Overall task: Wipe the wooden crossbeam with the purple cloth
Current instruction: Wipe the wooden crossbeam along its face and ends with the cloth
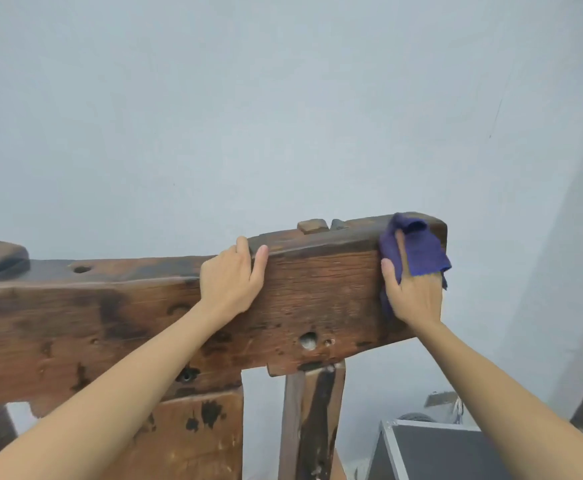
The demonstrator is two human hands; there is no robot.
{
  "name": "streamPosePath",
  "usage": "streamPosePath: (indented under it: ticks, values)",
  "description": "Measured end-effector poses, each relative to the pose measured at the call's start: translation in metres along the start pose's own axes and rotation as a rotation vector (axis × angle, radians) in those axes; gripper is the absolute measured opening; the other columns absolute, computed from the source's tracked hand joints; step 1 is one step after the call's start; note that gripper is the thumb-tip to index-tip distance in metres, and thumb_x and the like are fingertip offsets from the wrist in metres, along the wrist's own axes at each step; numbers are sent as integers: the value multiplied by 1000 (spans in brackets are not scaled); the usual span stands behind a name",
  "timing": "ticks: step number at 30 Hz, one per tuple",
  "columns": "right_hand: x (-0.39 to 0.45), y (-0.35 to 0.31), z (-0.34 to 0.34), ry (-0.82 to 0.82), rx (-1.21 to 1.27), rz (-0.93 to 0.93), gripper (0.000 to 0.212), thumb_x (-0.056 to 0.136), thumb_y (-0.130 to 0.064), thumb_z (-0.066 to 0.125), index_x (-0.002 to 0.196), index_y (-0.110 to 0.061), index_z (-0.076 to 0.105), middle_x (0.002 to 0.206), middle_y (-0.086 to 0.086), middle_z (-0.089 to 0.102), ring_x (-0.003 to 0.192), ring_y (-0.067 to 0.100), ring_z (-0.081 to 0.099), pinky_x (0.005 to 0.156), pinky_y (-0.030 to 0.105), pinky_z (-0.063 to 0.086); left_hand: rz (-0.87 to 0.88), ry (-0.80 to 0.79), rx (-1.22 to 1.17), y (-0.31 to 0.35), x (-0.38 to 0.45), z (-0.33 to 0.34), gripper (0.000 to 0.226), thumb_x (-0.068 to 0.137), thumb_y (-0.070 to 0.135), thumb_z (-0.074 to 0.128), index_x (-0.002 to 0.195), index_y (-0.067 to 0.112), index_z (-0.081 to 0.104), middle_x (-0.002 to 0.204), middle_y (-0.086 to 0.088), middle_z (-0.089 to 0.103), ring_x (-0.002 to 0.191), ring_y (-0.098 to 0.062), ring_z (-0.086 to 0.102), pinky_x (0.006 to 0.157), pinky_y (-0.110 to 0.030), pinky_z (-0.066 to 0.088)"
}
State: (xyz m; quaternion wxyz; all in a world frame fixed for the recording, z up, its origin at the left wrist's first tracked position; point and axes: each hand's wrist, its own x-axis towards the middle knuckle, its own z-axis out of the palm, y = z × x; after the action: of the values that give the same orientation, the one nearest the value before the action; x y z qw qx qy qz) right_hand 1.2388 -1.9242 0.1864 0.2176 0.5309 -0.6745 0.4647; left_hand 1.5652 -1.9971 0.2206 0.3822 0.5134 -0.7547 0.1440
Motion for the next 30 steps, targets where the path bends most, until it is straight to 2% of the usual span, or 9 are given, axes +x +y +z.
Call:
streamPosePath:
  ticks: [2, 4, 7, 10, 13, 16, 22, 25, 30]
  values:
    - [9, 12, 11, 168, 210, 404, 58, 104, -54, 33, 160, -43, 19, 168, 5, 25, 152, 32, 29, 122, 52, 27, 58, 54, 39, -1, -8, 6, 51, 102, 54, 18, 88, 15, 47, 63, 1, 60, 52, -25, 59, 47, -29, 31]
    - [1, 6, 30, 328, 311, 619, 56, 108, -48, 29, 161, -30, 24, 169, 9, 23, 156, 31, 19, 125, 53, 16, 23, 98, 65, 3, -9, 13, 51, 101, 53, 22, 87, 12, 50, 57, 1, 57, 47, -24, 54, 45, -27, 30]
    - [-42, -19, 63, 374, 314, 639, 56, 109, -44, 29, 160, -20, 30, 167, 9, 27, 156, 31, 19, 126, 46, 15, -41, 148, 101, 10, -6, 20, 49, 99, 51, 28, 87, 10, 52, 51, -2, 54, 43, -28, 51, 46, -26, 25]
    - [-89, -58, 94, 264, 360, 618, 59, 107, -50, 24, 160, -23, 28, 167, 9, 27, 155, 33, 20, 125, 52, 18, -69, 150, 111, 14, -6, 19, 50, 98, 52, 29, 89, 9, 54, 49, -1, 49, 42, -26, 48, 48, -26, 22]
    - [-139, -114, 118, 71, 325, 369, 59, 104, -60, 23, 158, -36, 24, 165, 11, 31, 154, 38, 20, 122, 56, 17, -97, 127, 90, 17, -6, 14, 56, 97, 57, 23, 90, 10, 55, 52, -2, 51, 47, -27, 47, 51, -29, 22]
    - [-164, -139, 133, -132, 259, 32, 53, 101, -57, 38, 152, -45, 27, 153, 3, 47, 143, 31, 38, 114, 55, 31, -120, 122, 53, 11, -7, 11, 63, 95, 58, 13, 88, 11, 54, 63, -13, 65, 60, -36, 62, 57, -34, 26]
    - [-91, -37, 89, -184, 92, -749, 39, 83, -40, 66, 122, -33, 67, 110, 0, 71, 100, 29, 66, 88, 40, 47, 67, 127, 38, -5, -17, 3, 49, 100, 48, 15, 85, 13, 46, 55, -3, 56, 52, -33, 57, 50, -31, 20]
    - [-22, 3, 54, -19, 67, -550, 43, 80, -39, 65, 122, -31, 64, 107, 7, 73, 100, 39, 67, 89, 44, 46, 38, 157, 33, -3, -19, 6, 49, 101, 49, 18, 81, 15, 47, 52, 8, 43, 44, -18, 39, 48, -25, 9]
    - [42, -9, 28, 373, 246, 185, 59, 97, -38, 46, 153, -21, 43, 163, 11, 36, 154, 31, 26, 124, 49, 20, -81, 157, -14, 7, -11, 6, 53, 100, 52, 18, 74, 17, 47, 49, 8, 39, 44, -17, 34, 50, -23, 6]
